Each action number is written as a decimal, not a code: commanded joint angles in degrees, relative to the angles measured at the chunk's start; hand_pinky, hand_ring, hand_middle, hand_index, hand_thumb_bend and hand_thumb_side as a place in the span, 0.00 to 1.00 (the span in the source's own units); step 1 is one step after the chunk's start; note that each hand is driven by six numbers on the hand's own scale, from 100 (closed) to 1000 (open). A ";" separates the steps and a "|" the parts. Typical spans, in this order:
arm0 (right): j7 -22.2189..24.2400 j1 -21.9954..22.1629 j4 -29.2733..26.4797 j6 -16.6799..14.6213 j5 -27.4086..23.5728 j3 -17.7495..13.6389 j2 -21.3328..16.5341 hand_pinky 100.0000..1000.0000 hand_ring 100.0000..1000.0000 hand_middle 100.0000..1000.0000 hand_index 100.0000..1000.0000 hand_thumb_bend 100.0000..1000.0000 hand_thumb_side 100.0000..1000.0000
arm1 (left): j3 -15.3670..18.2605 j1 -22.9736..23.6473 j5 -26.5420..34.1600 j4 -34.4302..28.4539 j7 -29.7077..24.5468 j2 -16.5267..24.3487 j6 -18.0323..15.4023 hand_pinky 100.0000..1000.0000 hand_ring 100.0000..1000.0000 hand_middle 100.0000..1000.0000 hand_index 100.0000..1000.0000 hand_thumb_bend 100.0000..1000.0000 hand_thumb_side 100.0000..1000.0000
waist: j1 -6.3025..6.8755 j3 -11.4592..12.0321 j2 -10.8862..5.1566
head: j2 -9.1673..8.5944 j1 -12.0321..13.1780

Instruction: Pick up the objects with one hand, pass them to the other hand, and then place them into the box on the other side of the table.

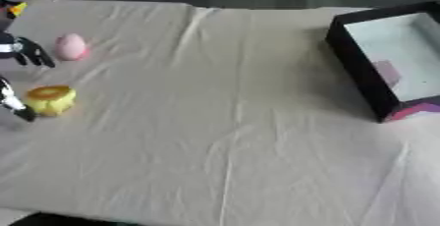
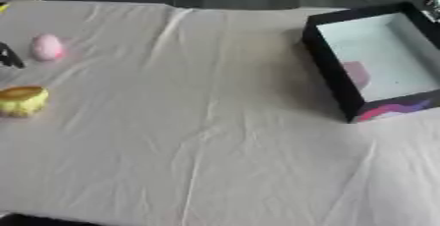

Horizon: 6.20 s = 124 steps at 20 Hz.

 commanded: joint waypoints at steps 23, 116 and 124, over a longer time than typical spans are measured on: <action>0.13 -0.29 -0.16 -0.01 0.88 0.19 -1.17 1.00 0.90 0.87 0.97 0.00 0.74 | -3.03 -0.69 -14.72 5.39 13.53 -2.24 4.46 0.75 0.78 0.74 0.72 0.63 0.17 | 0.46 -0.19 -1.36 | -0.08 0.76; 26.95 -17.69 -18.08 3.54 10.07 17.12 11.08 0.98 0.90 0.86 0.94 0.00 0.62 | -6.74 -8.83 3.07 -12.33 45.53 -33.60 7.22 0.67 0.55 0.46 0.38 0.00 0.00 | -1.09 -0.20 -2.44 | -0.08 -5.21; 29.55 -19.32 -15.30 3.60 12.48 19.54 12.99 0.98 0.90 0.87 0.96 0.00 0.65 | -7.61 -10.10 -1.78 -12.34 47.29 -35.63 5.11 0.67 0.56 0.47 0.39 0.00 0.00 | -1.32 0.12 -2.40 | -0.08 -5.80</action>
